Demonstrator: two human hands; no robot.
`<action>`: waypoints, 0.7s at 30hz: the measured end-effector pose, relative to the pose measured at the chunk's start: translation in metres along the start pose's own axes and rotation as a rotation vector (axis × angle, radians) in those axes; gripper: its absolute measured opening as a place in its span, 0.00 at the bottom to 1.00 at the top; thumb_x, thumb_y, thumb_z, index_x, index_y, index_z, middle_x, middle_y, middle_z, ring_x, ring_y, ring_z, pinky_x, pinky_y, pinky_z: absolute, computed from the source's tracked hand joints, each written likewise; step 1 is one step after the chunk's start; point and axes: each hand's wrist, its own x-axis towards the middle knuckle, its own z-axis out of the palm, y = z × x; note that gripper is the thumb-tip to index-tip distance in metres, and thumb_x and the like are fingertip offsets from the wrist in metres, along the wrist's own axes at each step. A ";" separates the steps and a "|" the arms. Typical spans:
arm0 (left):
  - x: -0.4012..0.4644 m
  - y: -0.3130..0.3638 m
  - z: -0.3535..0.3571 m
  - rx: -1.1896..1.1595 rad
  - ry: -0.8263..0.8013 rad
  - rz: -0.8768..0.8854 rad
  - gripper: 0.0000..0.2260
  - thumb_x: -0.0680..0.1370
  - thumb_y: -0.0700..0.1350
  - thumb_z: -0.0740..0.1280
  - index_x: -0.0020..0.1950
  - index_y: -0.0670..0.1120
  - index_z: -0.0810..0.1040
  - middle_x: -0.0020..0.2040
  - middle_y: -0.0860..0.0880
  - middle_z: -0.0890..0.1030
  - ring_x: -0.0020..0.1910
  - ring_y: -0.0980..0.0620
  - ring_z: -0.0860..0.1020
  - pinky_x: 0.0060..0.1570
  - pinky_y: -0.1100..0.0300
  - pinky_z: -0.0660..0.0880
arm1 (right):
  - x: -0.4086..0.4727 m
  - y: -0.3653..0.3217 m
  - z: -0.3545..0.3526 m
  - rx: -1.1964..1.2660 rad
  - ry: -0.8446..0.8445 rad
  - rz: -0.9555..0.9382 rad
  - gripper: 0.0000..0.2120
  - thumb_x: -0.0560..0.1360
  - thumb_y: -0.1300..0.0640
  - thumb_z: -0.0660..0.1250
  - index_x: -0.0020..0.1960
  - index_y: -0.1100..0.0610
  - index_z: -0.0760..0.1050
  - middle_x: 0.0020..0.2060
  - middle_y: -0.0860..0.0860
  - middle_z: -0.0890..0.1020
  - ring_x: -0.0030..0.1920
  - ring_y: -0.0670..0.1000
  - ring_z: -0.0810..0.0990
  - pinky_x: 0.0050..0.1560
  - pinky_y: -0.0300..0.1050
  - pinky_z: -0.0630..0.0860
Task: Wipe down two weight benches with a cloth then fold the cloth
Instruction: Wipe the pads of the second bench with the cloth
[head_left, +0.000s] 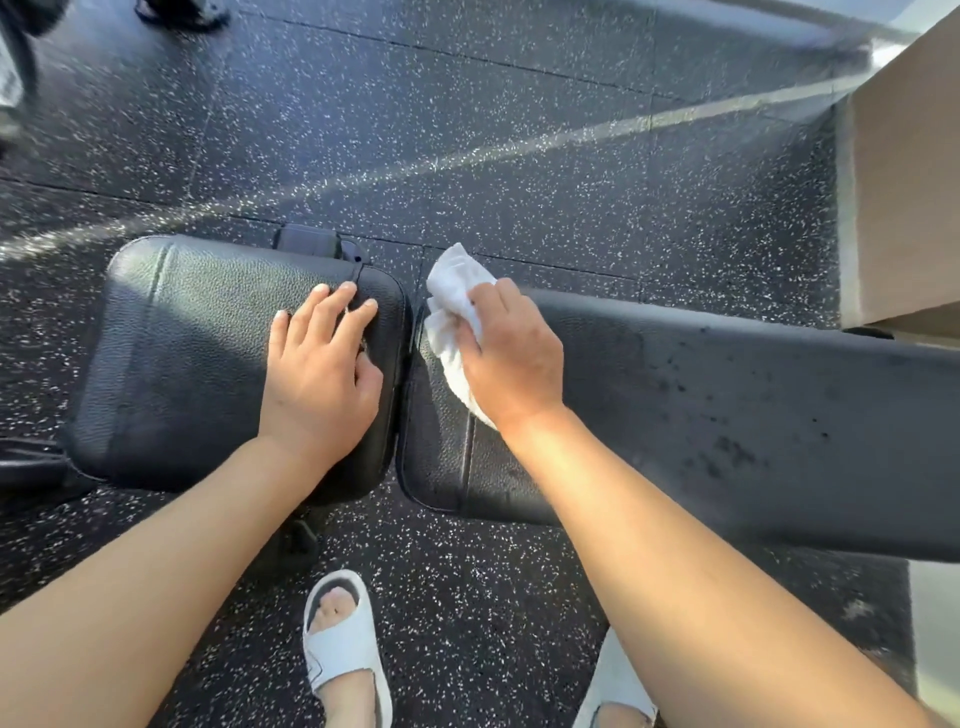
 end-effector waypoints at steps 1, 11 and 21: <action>0.000 0.011 0.000 -0.036 0.000 -0.015 0.22 0.78 0.40 0.60 0.72 0.41 0.77 0.75 0.40 0.73 0.77 0.36 0.68 0.77 0.36 0.63 | -0.008 0.005 -0.003 0.003 -0.004 -0.028 0.12 0.79 0.51 0.64 0.55 0.59 0.77 0.48 0.53 0.78 0.47 0.57 0.77 0.34 0.50 0.74; -0.028 0.131 0.046 -0.060 -0.049 -0.150 0.25 0.83 0.42 0.63 0.81 0.47 0.67 0.84 0.47 0.62 0.84 0.44 0.55 0.82 0.40 0.55 | -0.066 0.173 -0.070 -0.115 0.114 -0.038 0.13 0.79 0.50 0.61 0.49 0.58 0.78 0.42 0.53 0.78 0.39 0.57 0.79 0.29 0.47 0.74; -0.033 0.125 0.068 0.041 0.032 -0.119 0.26 0.81 0.47 0.55 0.81 0.49 0.65 0.83 0.48 0.63 0.84 0.45 0.56 0.80 0.39 0.58 | -0.019 0.139 -0.039 -0.045 0.263 0.235 0.10 0.77 0.50 0.66 0.50 0.57 0.77 0.46 0.54 0.78 0.43 0.57 0.79 0.33 0.45 0.66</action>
